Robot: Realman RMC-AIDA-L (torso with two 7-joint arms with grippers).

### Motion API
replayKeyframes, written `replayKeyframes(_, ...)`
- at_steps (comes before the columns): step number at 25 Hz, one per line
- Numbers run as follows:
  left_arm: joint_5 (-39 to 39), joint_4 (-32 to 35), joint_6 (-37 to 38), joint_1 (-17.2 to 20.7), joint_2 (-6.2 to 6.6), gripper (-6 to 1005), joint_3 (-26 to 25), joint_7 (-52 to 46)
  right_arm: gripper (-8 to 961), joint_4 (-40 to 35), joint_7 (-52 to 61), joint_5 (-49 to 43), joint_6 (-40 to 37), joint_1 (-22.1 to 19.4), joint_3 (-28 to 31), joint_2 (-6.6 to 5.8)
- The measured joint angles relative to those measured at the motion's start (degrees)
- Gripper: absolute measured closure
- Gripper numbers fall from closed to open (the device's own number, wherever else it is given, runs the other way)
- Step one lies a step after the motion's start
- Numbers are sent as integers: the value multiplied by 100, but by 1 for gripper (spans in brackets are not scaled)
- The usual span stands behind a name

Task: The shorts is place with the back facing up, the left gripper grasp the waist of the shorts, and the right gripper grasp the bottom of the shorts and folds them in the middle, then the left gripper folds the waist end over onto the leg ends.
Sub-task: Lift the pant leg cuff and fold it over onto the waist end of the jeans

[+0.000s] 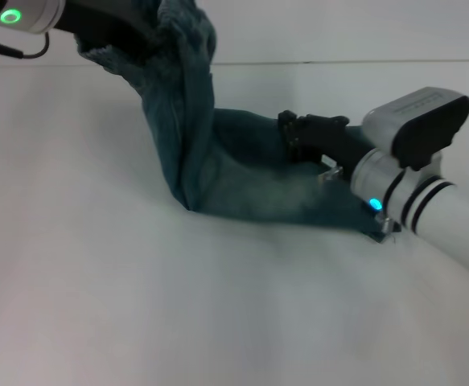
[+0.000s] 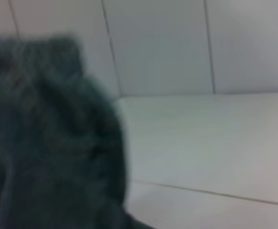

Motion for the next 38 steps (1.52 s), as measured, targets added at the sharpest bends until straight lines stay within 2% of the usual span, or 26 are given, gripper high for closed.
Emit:
replayKeyframes(2, -56, 104, 120, -126, 1, 938, -2, -99, 921, 219, -406, -15, 100, 102, 302, 9)
replayKeyframes(3, -58, 126, 150, -156, -1, 937, -2, -112, 921, 450, -831, -22, 220, 183, 655, 10)
replayKeyframes(12, -161, 504, 562, -491, -5, 929, 76, -381, 921, 923, -1528, -148, 680, 524, 1375, 10)
replayKeyframes(16, -228, 694, 667, -560, 0, 926, 85, -456, 921, 1121, -1494, -908, 999, 701, 1863, 10)
replayKeyframes(17, -228, 714, 690, -588, 7, 925, 86, -474, 921, 1277, -1494, -1480, 1128, 742, 2182, 10)
replayKeyframes(22, -221, 719, 707, -604, 14, 921, 86, -497, 920, 1565, -1494, -2352, 1280, 742, 2741, 10)
replayKeyframes(29, -217, 714, 772, -504, 14, 915, 86, -472, 920, 1683, -1305, -3028, 1473, 741, 3057, 10)
replayKeyframes(33, -228, 688, 780, -362, 11, 912, 119, -446, 920, 1587, -990, -3449, 1424, 494, 3062, 1)
replayKeyframes(38, -332, 675, 781, -152, -6, 908, 279, -413, 920, 1380, -926, -3717, 639, -249, 3068, -14)
